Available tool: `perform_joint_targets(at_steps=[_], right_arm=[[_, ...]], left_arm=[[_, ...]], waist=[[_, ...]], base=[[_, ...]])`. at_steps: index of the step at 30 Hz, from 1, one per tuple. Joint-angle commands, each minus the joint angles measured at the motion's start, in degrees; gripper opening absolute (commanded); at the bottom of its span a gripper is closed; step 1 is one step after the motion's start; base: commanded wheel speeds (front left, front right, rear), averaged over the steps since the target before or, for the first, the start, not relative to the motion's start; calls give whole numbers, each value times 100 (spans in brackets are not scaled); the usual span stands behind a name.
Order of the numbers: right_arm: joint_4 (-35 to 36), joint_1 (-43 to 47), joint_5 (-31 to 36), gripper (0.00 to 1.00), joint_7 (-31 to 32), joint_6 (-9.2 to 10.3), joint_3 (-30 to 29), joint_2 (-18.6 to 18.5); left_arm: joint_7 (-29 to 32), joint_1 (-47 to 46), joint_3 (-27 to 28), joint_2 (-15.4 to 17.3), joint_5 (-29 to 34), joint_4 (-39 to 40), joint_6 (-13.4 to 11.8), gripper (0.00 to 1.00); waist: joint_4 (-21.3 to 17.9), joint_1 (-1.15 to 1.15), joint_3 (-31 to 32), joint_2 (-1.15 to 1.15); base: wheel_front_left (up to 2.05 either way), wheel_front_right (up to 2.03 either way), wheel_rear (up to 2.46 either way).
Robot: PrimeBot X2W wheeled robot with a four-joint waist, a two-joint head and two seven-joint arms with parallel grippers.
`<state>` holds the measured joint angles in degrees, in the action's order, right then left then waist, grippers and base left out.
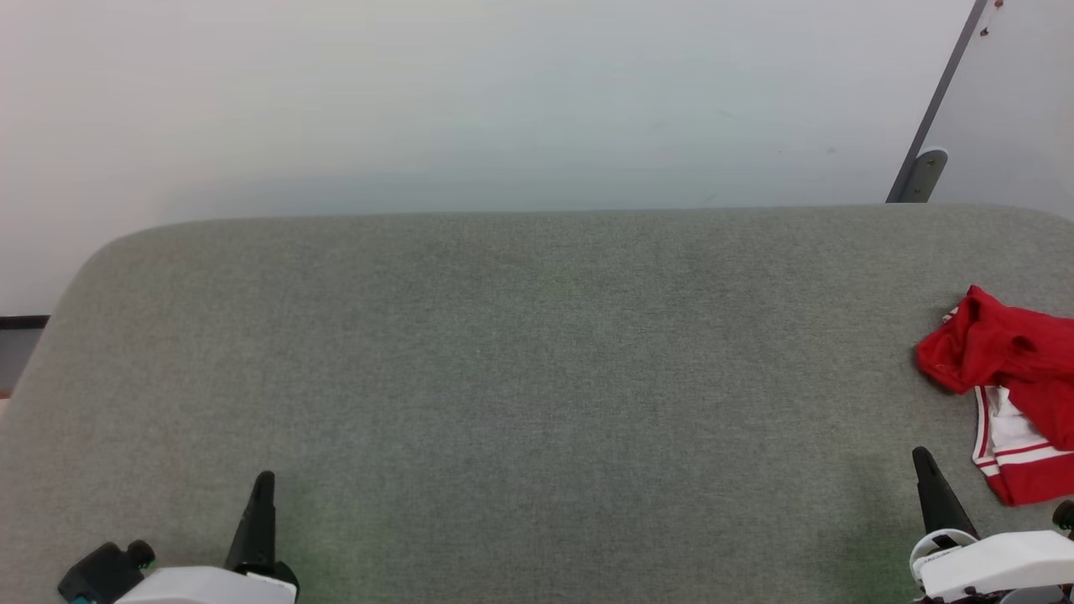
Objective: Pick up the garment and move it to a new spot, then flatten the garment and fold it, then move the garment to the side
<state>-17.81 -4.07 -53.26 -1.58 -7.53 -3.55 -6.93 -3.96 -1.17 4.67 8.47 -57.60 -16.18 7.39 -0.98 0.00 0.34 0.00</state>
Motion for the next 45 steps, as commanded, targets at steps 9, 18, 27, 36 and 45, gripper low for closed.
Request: perform_joint_targets(at_steps=[9, 18, 27, 36, 45], right_arm=[[140, -138, -734, 0, 153, 3, -87, 62], [179, -159, -1211, 0, 255, 3, -120, 115], [220, -168, -1711, 0, 355, 4, -153, 167], [256, -184, -2157, 0, 449, 5, -187, 221], [292, -197, -2585, 0, 546, 5, -221, 268]], left_arm=[[202, -189, 63, -71, -661, 103, 8, 0], [333, -242, 83, -148, -1080, 123, 9, 0], [465, -294, 106, -222, -1521, 142, 10, 0], [590, -349, 124, -294, -1926, 161, 12, 0], [700, -389, 143, -362, -2305, 177, 13, 0]], waist=[[13, 0, -7, 0], [23, 0, -12, 0], [34, 0, -18, 0], [45, 0, -24, 0], [56, 0, -29, 0]], base=[[0, 0, 0], [0, 0, 0], [0, 0, 0], [0, 0, 0], [0, 0, 0]])
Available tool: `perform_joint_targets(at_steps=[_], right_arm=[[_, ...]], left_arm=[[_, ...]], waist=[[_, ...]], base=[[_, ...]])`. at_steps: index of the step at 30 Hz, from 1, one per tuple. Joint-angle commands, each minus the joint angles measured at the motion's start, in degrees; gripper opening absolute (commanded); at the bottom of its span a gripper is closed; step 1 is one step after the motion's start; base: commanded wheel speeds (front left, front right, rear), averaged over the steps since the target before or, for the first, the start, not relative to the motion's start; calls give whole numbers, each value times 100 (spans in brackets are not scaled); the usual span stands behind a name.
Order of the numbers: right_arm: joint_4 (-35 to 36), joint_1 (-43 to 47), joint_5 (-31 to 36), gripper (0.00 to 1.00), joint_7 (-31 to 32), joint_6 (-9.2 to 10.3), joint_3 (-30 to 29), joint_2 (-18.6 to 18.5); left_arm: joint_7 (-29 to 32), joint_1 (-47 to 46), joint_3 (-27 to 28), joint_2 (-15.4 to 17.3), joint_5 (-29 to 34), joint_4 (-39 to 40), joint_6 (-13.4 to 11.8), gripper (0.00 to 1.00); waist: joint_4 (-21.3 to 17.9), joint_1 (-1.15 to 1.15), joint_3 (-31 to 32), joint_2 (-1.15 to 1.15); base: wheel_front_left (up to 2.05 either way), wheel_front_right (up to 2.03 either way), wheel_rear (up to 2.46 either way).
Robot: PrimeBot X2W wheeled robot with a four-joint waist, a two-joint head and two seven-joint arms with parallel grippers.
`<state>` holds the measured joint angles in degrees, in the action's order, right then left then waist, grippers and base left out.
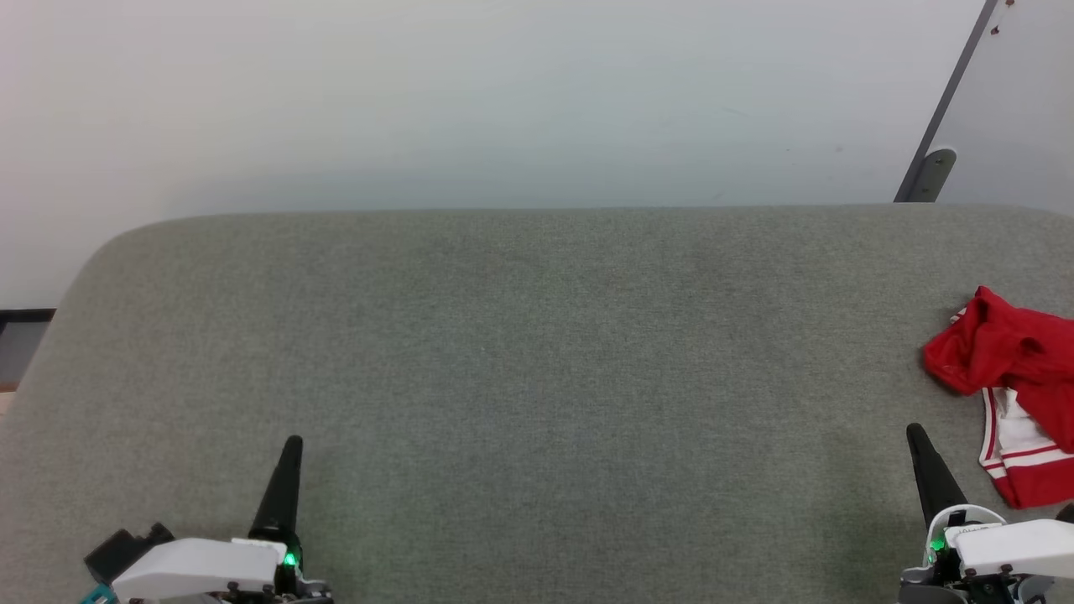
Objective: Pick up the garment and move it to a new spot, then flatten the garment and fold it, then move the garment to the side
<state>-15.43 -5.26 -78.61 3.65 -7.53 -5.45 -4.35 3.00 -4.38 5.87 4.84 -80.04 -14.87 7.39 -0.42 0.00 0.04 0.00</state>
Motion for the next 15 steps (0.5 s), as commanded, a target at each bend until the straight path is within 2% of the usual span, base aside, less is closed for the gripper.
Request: perform_joint_targets(at_steps=[1, 15], right_arm=[[57, -80, -98, 0, 34, 5, -34, 15], [103, -105, -686, 0, 152, 6, -74, 76]], left_arm=[[19, -73, 25, -6, -104, 48, 13, 0], [180, -139, 50, -99, -625, 65, 15, 0]], waist=[[1, 0, 0, 0], [18, 0, -9, 0]], base=[[0, 0, 0], [0, 0, 0]])
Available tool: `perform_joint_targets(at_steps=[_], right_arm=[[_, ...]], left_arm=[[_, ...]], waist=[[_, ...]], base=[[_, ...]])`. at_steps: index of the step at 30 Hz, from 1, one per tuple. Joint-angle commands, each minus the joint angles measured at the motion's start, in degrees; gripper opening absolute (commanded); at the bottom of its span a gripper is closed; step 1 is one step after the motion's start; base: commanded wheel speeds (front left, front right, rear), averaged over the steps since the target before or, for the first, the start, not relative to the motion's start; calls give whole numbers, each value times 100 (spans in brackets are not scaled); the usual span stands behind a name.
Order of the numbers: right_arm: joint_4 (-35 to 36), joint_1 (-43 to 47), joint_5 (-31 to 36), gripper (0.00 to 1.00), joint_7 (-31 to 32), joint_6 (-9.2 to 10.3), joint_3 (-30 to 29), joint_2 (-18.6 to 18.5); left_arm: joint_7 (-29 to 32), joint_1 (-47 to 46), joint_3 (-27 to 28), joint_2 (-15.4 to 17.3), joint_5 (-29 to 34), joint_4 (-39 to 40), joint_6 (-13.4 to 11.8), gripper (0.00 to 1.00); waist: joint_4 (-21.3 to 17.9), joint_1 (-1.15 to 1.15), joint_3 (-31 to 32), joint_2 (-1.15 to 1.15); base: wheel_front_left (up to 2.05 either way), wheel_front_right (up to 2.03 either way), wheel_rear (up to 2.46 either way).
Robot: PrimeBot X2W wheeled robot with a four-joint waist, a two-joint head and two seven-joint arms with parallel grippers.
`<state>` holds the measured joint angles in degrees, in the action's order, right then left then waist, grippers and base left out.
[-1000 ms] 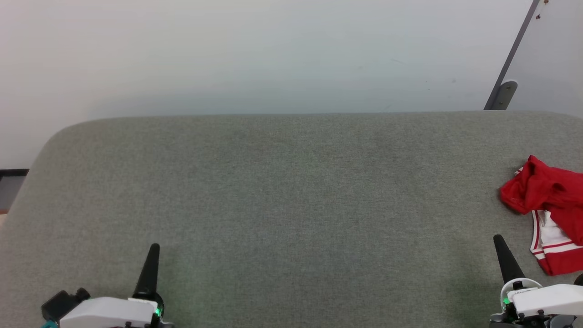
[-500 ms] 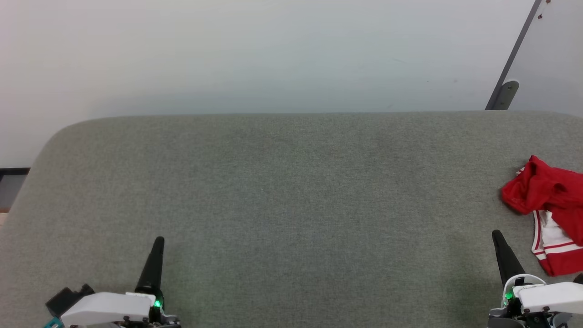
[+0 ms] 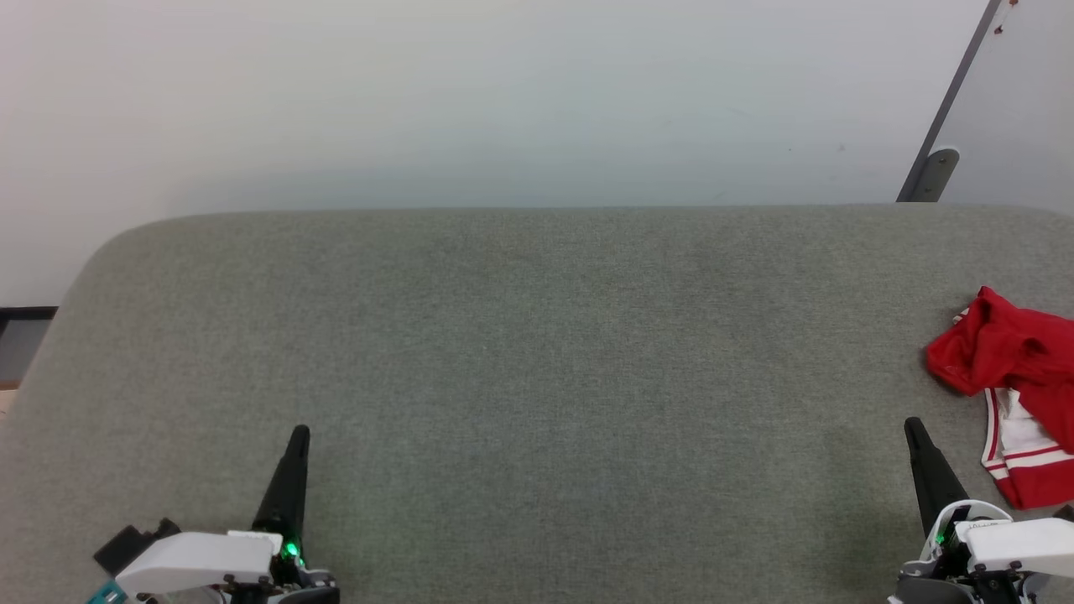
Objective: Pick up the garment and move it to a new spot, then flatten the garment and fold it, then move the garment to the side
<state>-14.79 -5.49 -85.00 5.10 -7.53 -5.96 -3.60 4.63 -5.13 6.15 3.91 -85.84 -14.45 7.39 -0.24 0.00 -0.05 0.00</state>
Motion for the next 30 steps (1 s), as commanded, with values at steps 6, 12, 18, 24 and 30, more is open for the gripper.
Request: perform_joint_targets(at_steps=[6, 12, 18, 24, 30], right_arm=[[57, -94, -303, 0, 64, 7, -38, 29], [74, -103, -519, 0, 111, 7, -52, 59], [95, -109, -725, 0, 154, 7, -66, 86], [87, -79, -749, 0, 158, 7, -64, 88], [88, -79, -750, 0, 158, 8, -63, 87]], left_arm=[[79, -90, 32, -41, -267, 32, 16, 0], [142, -112, 41, -80, -458, 39, 17, 0], [204, -136, 49, -114, -647, 46, 18, 0], [212, -136, 49, -113, -662, 46, 18, 0], [211, -135, 47, -113, -663, 46, 18, 0]], waist=[[7, 0, -4, 0], [15, 0, -8, 0], [22, 0, -12, 0], [24, 0, -12, 0], [24, 0, -12, 0]], base=[[0, 0, 0], [0, 0, 0], [0, 0, 0], [0, 0, 0], [0, 0, 0]])
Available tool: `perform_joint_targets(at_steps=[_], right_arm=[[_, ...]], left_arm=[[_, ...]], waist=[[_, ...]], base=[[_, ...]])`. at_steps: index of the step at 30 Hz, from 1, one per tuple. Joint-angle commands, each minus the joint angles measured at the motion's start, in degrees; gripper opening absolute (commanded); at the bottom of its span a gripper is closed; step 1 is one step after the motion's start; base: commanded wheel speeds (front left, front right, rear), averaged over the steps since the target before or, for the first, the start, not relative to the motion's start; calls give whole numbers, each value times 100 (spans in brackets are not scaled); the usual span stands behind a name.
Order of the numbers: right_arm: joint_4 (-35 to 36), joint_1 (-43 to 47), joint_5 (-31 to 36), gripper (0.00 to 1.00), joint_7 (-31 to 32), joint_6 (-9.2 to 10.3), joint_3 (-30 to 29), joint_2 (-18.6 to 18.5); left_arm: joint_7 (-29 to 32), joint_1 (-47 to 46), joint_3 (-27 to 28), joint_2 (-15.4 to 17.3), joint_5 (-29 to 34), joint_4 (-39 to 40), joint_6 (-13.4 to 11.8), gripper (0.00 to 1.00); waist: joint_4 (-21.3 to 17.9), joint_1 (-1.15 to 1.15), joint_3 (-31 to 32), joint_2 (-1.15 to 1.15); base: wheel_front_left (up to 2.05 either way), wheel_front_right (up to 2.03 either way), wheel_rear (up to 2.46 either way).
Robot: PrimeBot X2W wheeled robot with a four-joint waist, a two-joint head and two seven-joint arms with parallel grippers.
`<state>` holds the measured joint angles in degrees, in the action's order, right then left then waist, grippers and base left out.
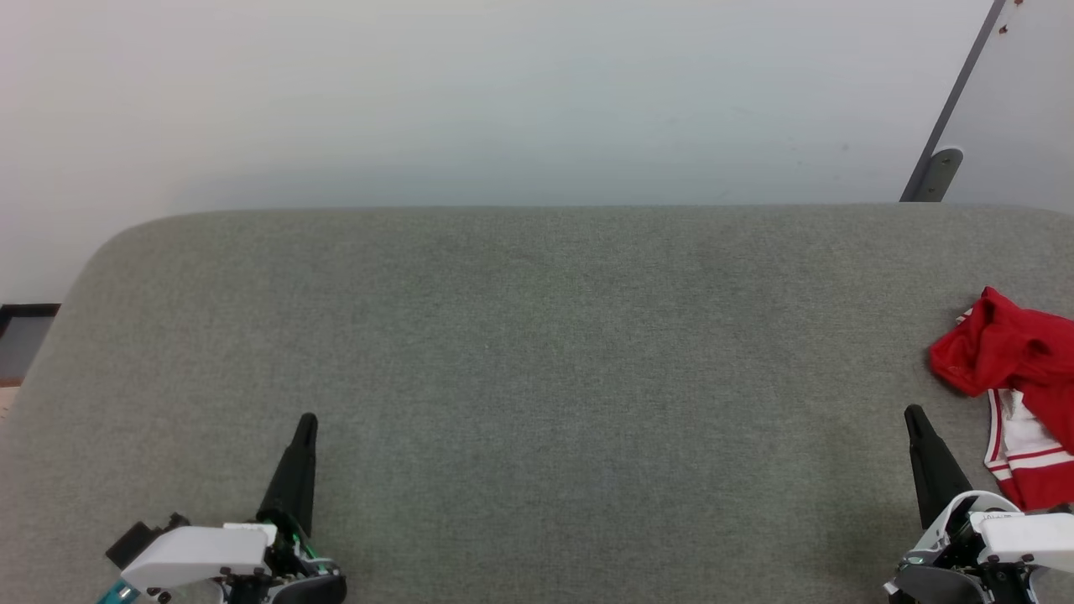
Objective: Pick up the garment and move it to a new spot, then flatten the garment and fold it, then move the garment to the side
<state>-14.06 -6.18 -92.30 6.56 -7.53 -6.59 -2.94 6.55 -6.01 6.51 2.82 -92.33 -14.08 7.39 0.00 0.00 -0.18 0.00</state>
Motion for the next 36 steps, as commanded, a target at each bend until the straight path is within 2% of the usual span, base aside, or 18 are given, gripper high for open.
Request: perform_joint_targets(at_steps=[1, 36], right_arm=[[14, -10, -19, 0, 11, 7, -1, 21], [14, -9, -20, 0, 10, 7, 0, 20]], left_arm=[[19, -48, 11, -3, -15, 9, 18, 0], [17, -47, 9, -3, -16, 10, 18, 0]], waist=[[0, 0, 0, 0], [0, 0, 0, 0]], base=[[0, 0, 0], [0, 0, 0]])
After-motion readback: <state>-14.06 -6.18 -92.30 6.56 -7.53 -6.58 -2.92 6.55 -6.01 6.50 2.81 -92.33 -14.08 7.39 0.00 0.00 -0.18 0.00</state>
